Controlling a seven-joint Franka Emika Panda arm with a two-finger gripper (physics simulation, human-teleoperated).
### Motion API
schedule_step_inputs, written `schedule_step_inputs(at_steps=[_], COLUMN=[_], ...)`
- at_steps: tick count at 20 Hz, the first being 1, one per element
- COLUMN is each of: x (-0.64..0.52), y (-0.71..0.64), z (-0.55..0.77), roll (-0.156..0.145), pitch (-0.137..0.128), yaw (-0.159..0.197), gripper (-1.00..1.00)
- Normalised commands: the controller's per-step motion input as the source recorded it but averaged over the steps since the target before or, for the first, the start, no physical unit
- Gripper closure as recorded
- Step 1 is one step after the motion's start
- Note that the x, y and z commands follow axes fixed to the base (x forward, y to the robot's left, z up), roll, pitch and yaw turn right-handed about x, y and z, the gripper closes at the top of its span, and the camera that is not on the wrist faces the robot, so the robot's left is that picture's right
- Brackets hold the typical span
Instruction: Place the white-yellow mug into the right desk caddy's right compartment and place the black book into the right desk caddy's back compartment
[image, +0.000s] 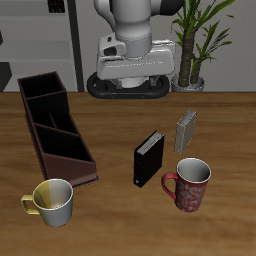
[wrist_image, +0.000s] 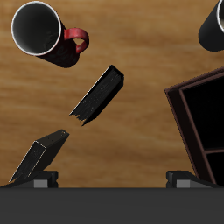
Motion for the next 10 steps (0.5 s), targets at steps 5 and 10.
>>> schedule_step_inputs(at_steps=[5, 10], x=[0.21, 0.31], y=[-0.25, -0.47], z=[0.03, 0.06], roll=[0.037, -0.043], pitch=[0.007, -0.02], yaw=[0.034, 0.003], gripper=[-1.0, -1.0])
